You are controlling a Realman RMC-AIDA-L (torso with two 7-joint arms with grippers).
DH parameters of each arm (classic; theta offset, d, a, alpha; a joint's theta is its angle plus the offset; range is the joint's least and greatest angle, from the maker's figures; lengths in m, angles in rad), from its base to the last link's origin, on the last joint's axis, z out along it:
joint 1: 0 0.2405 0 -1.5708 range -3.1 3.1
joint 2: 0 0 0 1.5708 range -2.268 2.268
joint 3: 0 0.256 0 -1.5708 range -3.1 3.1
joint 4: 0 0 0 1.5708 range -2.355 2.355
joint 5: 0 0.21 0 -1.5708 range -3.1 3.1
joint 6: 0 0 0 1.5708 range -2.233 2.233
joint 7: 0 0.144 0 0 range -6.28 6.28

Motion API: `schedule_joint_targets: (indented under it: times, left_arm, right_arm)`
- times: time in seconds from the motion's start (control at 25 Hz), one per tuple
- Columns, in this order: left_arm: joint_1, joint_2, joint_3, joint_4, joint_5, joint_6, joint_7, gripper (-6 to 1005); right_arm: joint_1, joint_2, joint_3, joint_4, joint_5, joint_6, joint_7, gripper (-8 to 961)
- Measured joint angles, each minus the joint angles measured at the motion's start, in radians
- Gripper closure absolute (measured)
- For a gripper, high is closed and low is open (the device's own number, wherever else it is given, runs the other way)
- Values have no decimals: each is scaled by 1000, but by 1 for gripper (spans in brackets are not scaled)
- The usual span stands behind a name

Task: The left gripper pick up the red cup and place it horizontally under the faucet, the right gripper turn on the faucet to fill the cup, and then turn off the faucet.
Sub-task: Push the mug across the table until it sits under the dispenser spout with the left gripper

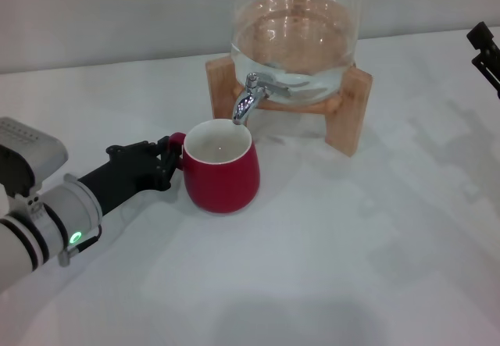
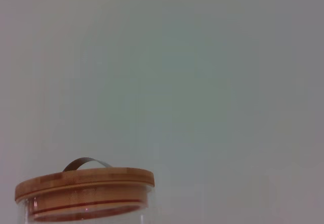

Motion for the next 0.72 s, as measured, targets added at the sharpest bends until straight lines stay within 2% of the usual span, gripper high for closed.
schedule_joint_targets:
  times: [0.72]
  left_arm:
    - [-44, -2, 0, 1, 51, -66, -19, 873]
  right_arm:
    - [-4, 0, 0, 0, 0, -17, 12, 98]
